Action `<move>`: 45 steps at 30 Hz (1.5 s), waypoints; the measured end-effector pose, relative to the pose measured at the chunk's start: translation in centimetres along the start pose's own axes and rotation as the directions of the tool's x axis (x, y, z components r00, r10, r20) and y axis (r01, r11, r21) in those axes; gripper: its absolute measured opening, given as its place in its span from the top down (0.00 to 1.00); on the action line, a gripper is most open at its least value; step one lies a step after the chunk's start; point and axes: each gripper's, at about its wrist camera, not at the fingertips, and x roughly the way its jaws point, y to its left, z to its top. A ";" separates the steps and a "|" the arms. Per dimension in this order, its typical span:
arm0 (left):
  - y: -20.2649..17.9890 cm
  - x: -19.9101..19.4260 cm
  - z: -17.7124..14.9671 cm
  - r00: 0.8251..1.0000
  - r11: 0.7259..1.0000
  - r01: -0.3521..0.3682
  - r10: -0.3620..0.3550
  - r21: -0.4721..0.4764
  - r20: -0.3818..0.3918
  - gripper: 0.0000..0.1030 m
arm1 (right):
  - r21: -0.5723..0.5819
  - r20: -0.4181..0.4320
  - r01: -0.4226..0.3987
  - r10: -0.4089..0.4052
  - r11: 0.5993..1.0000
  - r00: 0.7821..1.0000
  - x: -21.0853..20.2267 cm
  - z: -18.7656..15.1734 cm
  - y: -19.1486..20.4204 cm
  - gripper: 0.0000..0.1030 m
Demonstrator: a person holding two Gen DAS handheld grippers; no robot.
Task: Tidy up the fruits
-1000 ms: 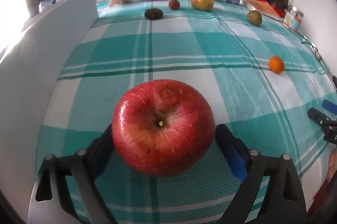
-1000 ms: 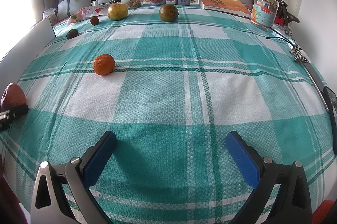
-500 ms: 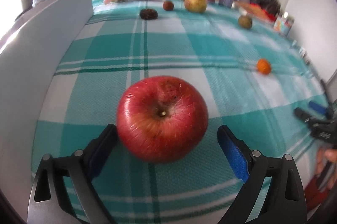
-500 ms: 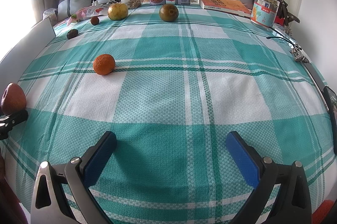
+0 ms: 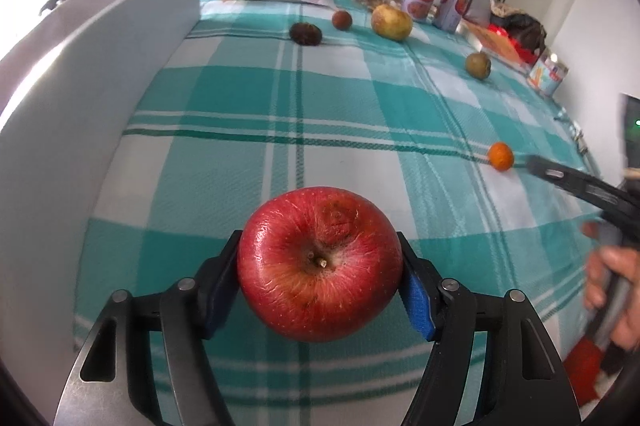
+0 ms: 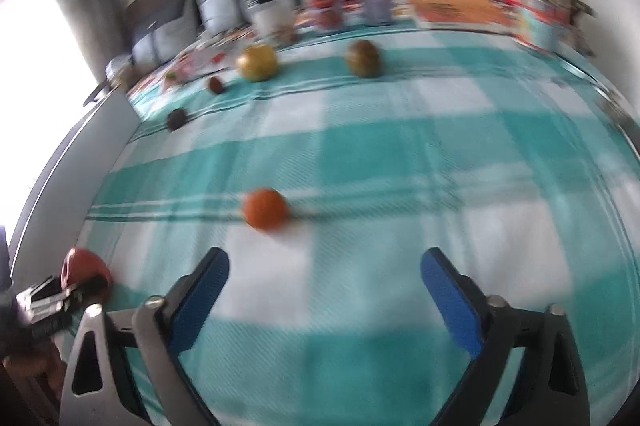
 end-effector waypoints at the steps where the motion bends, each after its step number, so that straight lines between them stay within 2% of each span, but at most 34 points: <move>1: 0.3 -0.8 0.1 1.000 1.000 0.006 -0.006 -0.015 0.009 0.30 | -0.019 -0.021 -0.006 0.005 1.000 1.000 1.1 0.6 0.7 0.29; 3: 0.8 -2.5 0.4 1.000 0.999 0.015 -0.015 -0.037 0.022 0.30 | -0.050 -0.049 -0.001 -0.002 0.999 0.999 3.2 1.4 1.8 0.33; 4: 1.0 -3.2 0.7 0.999 0.999 0.019 -0.018 -0.044 0.027 0.30 | -0.068 -0.058 0.000 -0.004 0.998 0.998 4.1 1.5 2.2 0.43; 5: 1.2 -4.2 0.9 0.999 0.998 0.024 -0.022 -0.053 0.035 0.30 | -0.099 -0.060 0.018 -0.024 0.995 0.998 4.6 1.5 2.7 0.58; 7: 1.9 -6.3 1.3 0.998 0.997 0.040 -0.036 -0.072 0.054 0.30 | -0.168 -0.036 0.057 -0.064 0.984 0.997 4.6 1.4 3.5 0.72; 8: 2.3 -7.4 1.6 0.997 0.995 0.051 -0.046 -0.085 0.064 0.30 | -0.174 -0.039 0.046 -0.054 0.984 0.998 4.4 1.3 3.7 0.72; 11: 4.4 -11.2 2.7 0.989 0.987 0.101 -0.086 -0.127 0.119 0.30 | -0.129 -0.049 -0.054 0.048 0.990 0.998 2.5 1.6 4.7 0.72; 14: 7.6 -14.6 4.2 0.980 0.982 0.087 -0.055 -0.165 0.193 0.30 | -0.080 -0.050 -0.192 0.189 0.978 0.981 0.4 3.0 7.7 0.72; 17: 11.4 -16.3 5.2 0.974 0.974 0.046 0.007 -0.223 0.228 0.30 | -0.102 -0.061 -0.345 0.340 0.933 0.938 -1.4 4.7 14.2 0.71; 18: 12.8 -16.5 5.3 0.972 0.970 0.017 0.041 -0.244 0.230 0.30 | -0.134 -0.078 -0.406 0.399 0.904 0.914 -1.9 5.2 17.9 0.71; 22: 18.6 -15.0 4.7 0.974 0.932 -0.115 0.174 -0.344 0.146 0.30 | -0.202 -0.181 -0.563 0.534 0.802 0.826 -2.0 5.1 29.0 0.71; 23: 20.1 -14.4 4.3 0.974 0.917 -0.144 0.198 -0.372 0.112 0.30 | -0.209 -0.213 -0.587 0.549 0.782 0.808 -1.5 4.7 31.6 0.71; 24: 21.0 -13.9 3.9 0.973 0.906 -0.161 0.211 -0.392 0.088 0.30 | -0.228 -0.236 -0.594 0.548 0.772 0.803 -1.0 4.3 33.9 0.71; 27: 23.2 -12.7 2.3 0.967 0.872 -0.220 0.252 -0.438 0.017 0.30 | -0.277 -0.299 -0.576 0.500 0.769 0.812 1.4 2.9 39.0 0.71; 29: 24.1 -12.4 1.4 0.960 0.850 -0.254 0.280 -0.461 -0.013 0.30 | -0.280 -0.331 -0.560 0.470 0.779 0.818 2.9 2.4 40.6 0.71; 31: 24.9 -13.1 0.7 0.954 0.829 -0.252 0.298 -0.499 0.013 0.25 | -0.262 -0.359 -0.557 0.456 0.788 0.814 3.9 2.1 41.2 0.68; 33: 25.4 -14.4 0.1 0.951 0.823 -0.229 0.303 -0.520 0.061 0.16 | -0.219 -0.360 -0.585 0.493 0.781 0.792 3.9 2.6 40.7 0.56; 34: 25.4 -14.9 0.2 0.946 0.819 -0.228 0.315 -0.526 0.081 0.16 | -0.203 -0.345 -0.611 0.528 0.765 0.776 3.4 2.8 40.2 0.41; 35: 25.1 -15.2 0.2 0.942 0.819 -0.226 0.323 -0.528 0.097 0.16 | -0.209 -0.318 -0.614 0.541 0.761 0.779 2.8 3.1 39.5 0.14; 36: 24.6 -15.6 0.4 0.939 0.823 -0.217 0.324 -0.525 0.120 0.16 | -0.238 -0.279 -0.581 0.518 0.778 0.808 2.1 3.3 38.7 0.00; 39: 22.6 -16.1 1.4 0.937 0.847 -0.190 0.308 -0.496 0.166 0.16 | -0.304 -0.170 -0.522 0.494 0.797 0.853 0.4 3.7 34.4 0.00; 41: 20.6 -16.2 2.1 0.938 0.869 -0.174 0.289 -0.463 0.191 0.16 | -0.336 -0.108 -0.454 0.445 0.825 0.889 -0.1 3.4 31.2 0.00; 42: 18.9 -16.1 2.5 0.940 0.886 -0.159 0.271 -0.435 0.208 0.16 | -0.366 -0.055 -0.378 0.386 0.850 0.921 -0.1 2.9 28.2 0.00; 43: 17.8 -16.1 2.7 0.942 0.898 -0.148 0.256 -0.414 0.218 0.16 | -0.383 -0.028 -0.326 0.342 0.864 0.939 0.1 2.6 26.3 0.00; 45: 14.7 -15.8 3.4 0.948 0.926 -0.121 0.214 -0.358 0.234 0.16 | -0.441 0.027 -0.134 0.162 0.888 0.986 1.4 0.9 20.5 0.00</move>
